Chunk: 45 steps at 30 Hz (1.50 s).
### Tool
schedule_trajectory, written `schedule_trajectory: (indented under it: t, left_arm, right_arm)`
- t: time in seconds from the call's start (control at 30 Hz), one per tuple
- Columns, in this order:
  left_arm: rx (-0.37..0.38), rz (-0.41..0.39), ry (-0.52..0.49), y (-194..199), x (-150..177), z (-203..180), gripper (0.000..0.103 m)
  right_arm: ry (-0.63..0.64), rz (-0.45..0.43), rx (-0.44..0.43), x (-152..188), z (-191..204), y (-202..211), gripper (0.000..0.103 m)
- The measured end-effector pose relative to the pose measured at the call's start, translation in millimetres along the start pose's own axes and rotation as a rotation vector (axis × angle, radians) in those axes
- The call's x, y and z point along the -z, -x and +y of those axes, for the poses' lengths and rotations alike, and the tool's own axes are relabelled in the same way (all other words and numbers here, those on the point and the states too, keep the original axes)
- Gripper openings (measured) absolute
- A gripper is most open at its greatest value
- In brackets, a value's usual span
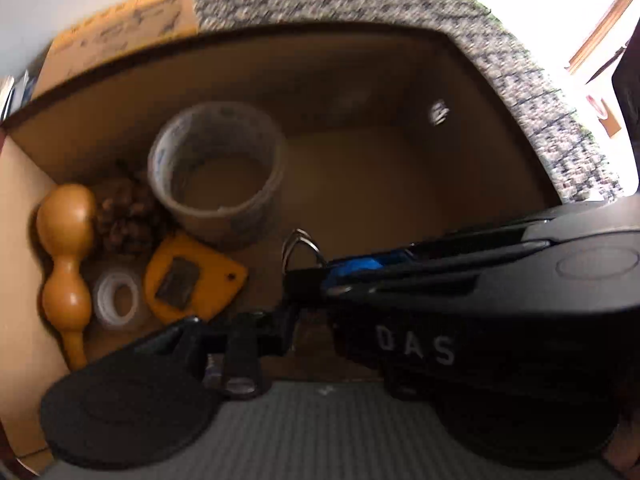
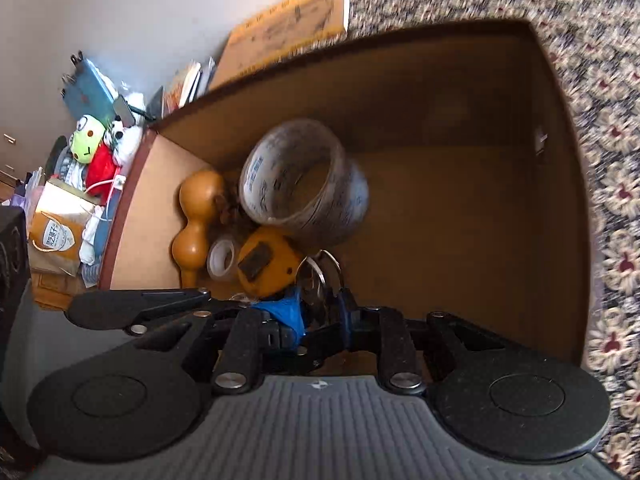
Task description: Organize rigid objects
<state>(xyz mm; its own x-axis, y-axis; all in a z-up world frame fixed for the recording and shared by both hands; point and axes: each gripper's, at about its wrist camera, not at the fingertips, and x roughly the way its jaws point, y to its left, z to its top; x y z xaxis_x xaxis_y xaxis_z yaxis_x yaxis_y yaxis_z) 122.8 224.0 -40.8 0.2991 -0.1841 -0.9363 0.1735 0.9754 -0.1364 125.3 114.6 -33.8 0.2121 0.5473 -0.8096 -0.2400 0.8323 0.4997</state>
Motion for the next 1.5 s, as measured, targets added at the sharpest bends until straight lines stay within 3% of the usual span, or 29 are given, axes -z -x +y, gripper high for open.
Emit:
schedule_trajectory:
  t: [0.13,0.4,0.6,0.7,1.23,1.5]
  left_arm:
    - [0.016,0.021,0.025,0,3,12,0.013]
    - [0.0,-0.018,0.052,15,9,26,0.019]
    - [-0.066,-0.116,0.022,43,11,17,0.039]
    - [-0.106,-0.155,0.013,51,7,9,0.043]
    - [-0.333,-0.269,0.01,76,6,-42,0.053]
    - [-0.395,-0.324,0.055,94,22,-85,0.056]
  right_arm:
    - [-0.083,0.052,-0.024,-5,-4,-12,0.002]
    - [-0.054,0.035,-0.052,-4,7,-10,0.007]
    - [-0.036,-0.03,-0.043,-5,10,3,0.008]
    - [-0.022,-0.068,-0.042,-7,11,13,0.008]
    - [0.086,-0.229,-0.048,4,8,71,0.009]
    - [0.132,-0.27,-0.06,28,-5,111,0.009]
